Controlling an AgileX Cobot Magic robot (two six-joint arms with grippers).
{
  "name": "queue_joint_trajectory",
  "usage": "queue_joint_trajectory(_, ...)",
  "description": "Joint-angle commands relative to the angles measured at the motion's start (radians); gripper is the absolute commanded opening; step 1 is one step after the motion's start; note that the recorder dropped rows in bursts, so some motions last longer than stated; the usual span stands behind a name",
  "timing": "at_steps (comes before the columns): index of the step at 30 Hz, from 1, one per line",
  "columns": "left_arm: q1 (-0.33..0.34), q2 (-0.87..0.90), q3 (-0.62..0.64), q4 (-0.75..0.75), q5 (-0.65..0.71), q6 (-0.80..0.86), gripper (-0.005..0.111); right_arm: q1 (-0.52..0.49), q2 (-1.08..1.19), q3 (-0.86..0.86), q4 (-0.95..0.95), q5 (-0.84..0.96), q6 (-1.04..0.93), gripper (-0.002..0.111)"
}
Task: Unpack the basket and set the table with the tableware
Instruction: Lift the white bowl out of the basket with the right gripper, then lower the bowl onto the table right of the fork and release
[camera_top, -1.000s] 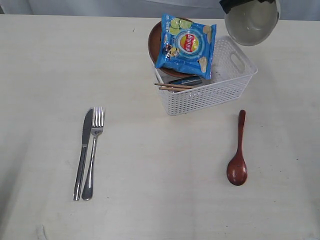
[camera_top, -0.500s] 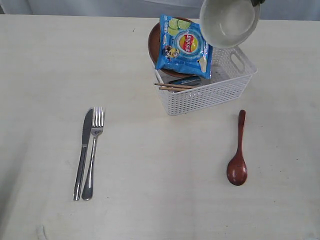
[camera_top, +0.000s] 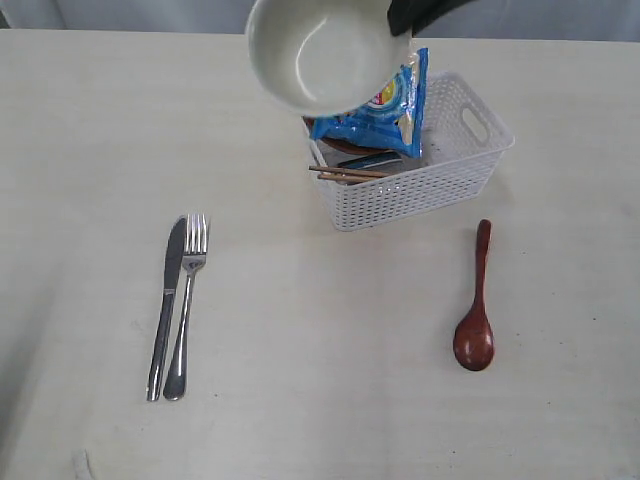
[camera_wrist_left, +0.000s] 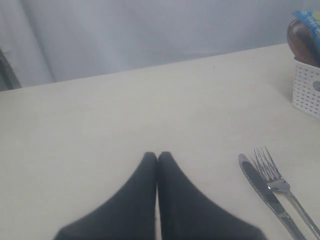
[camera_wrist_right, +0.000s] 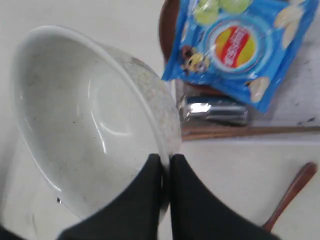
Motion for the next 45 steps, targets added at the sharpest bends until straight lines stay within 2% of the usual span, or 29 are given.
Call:
queue_joint_trajectory(1, 0.002, -0.003, 0.002, -0.009, -0.001, 0.0, 0.0, -0.001, -0.042, 0.164, 0.115, -0.004, -0.05, 0.0)
queue_joint_trajectory(6, 0.002, -0.003, 0.002, -0.009, -0.001, 0.0, 0.0, 0.054, -0.077, 0.375, 0.131, -0.004, -0.078, 0.0)
queue_joint_trajectory(12, 0.002, -0.003, 0.002, -0.009, -0.001, 0.0, 0.0, 0.115, -0.047, 0.525, 0.151, -0.11, -0.086, 0.0)
queue_joint_trajectory(22, 0.002, -0.003, 0.002, -0.009, -0.001, 0.0, 0.0, 0.115, 0.095, 0.527, 0.101, -0.222, -0.103, 0.0)
queue_joint_trajectory(28, 0.002, -0.003, 0.002, -0.009, -0.001, 0.0, 0.0, 0.115, 0.18, 0.492, 0.059, -0.225, -0.066, 0.0)
queue_joint_trajectory(38, 0.002, -0.003, 0.002, -0.009, -0.001, 0.0, 0.0, 0.115, 0.2, 0.462, 0.075, -0.215, -0.094, 0.0)
queue_joint_trajectory(41, 0.002, -0.003, 0.002, -0.009, -0.001, 0.0, 0.0, 0.117, 0.2, 0.462, 0.082, -0.2, -0.112, 0.01)
queue_joint_trajectory(45, 0.002, -0.003, 0.002, -0.009, -0.001, 0.0, 0.0, 0.117, 0.2, 0.462, 0.083, -0.241, -0.11, 0.037)
